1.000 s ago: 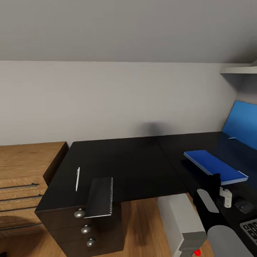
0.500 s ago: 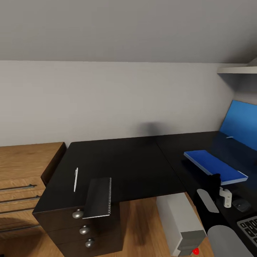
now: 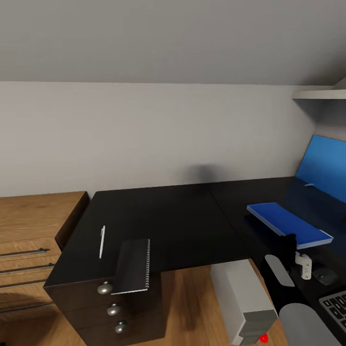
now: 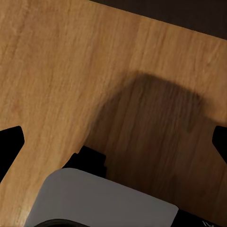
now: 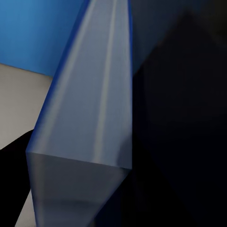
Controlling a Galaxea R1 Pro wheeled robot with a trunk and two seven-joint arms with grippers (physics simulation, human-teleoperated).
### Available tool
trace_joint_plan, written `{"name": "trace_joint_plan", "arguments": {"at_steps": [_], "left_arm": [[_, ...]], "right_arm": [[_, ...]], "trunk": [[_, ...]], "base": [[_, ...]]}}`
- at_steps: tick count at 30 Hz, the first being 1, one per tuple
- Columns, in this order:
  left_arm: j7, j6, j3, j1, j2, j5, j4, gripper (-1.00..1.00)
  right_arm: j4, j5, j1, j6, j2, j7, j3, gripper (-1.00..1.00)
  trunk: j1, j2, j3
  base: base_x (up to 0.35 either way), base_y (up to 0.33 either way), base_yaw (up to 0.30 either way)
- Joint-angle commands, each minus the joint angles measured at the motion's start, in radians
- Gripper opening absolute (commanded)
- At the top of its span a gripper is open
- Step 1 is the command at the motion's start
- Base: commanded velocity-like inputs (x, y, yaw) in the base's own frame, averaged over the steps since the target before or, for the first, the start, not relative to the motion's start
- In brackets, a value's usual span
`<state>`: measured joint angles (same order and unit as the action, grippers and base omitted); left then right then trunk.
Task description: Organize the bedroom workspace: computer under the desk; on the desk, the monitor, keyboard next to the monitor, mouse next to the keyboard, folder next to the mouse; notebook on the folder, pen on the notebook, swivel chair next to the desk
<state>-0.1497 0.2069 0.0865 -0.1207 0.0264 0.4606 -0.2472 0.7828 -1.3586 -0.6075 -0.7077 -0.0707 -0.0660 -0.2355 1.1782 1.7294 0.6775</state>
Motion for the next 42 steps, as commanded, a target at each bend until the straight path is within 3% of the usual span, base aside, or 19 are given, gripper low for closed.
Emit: {"name": "trace_joint_plan", "arguments": {"at_steps": [1,42], "left_arm": [[-0.007,0.003,0.009,0.0,0.0,0.006,0.0,1.0],[-0.005,0.004,0.009,0.0,-0.003,0.004,0.0,1.0]], "right_arm": [[0.0,-0.014,0.0,-0.002,-0.001,-0.012,-0.001,-1.0],[0.0,-0.013,0.0,-0.007,-0.003,-0.015,-0.001,-1.0]], "trunk": [[0.0,0.0,0.001],[-0.012,-0.021,-0.008]], "base": [[0.0,0.0,0.0],[-0.02,0.0,0.0]]}}
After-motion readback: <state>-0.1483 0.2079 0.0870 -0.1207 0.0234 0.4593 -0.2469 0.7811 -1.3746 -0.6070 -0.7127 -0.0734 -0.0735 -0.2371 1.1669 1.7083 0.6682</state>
